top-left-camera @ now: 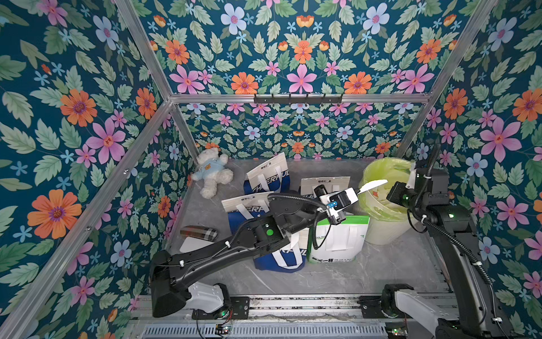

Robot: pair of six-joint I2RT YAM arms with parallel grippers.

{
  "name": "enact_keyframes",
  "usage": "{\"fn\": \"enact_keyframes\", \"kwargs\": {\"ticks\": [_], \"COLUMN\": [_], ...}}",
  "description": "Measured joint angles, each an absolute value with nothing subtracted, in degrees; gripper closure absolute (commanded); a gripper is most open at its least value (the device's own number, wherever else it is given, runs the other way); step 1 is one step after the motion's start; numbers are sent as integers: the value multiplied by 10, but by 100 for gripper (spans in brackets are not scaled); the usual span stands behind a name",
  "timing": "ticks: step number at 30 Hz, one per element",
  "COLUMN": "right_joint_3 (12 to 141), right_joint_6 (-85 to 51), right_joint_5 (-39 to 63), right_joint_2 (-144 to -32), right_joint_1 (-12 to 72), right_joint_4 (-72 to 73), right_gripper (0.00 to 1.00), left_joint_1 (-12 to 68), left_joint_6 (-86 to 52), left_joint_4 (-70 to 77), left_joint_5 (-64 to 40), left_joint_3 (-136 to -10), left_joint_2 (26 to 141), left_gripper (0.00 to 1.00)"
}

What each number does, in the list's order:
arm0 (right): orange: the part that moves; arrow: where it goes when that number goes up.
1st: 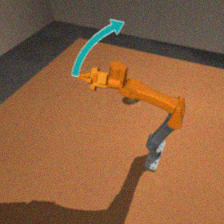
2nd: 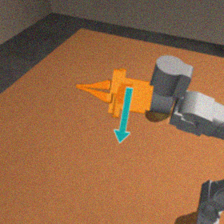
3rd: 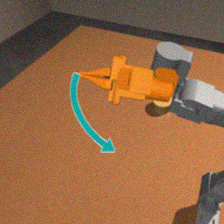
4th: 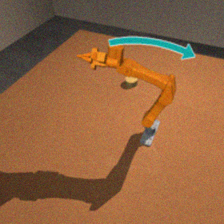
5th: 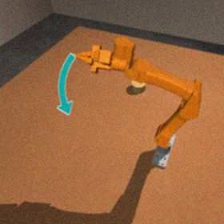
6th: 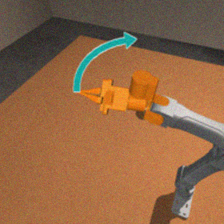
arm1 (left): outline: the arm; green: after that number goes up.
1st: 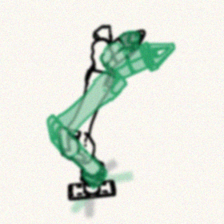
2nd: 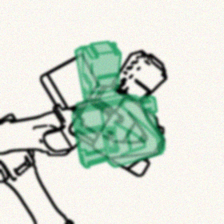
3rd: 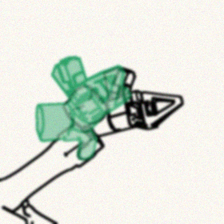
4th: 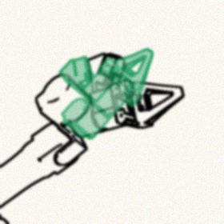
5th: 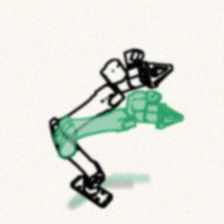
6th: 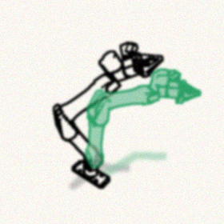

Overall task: Shred takeout receipts and throw away
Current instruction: Place the takeout receipt in the trash bin.

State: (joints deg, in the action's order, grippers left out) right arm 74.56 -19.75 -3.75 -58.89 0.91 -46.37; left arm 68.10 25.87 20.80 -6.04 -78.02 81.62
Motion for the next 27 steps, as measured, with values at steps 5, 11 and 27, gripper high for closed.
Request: {"fn": "enact_keyframes", "kwargs": {"ticks": [5,11,27], "right_joint_3": [758,801,774], "right_joint_6": [-193,-184,-179], "right_joint_5": [-29,-32,-85], "right_joint_2": [-590,-561,-340], "right_joint_1": [-13,-17,-17], "right_joint_4": [-476,-499,-417], "right_gripper": [1,1,8], "left_joint_1": [680,664,652], "left_joint_6": [259,240,135], "left_joint_4": [197,173,-12], "left_joint_5": [-56,-42,-120], "left_joint_3": [-870,-981,-1260], "left_joint_2": [922,1032,1247], "left_gripper": [100,100,24]}}
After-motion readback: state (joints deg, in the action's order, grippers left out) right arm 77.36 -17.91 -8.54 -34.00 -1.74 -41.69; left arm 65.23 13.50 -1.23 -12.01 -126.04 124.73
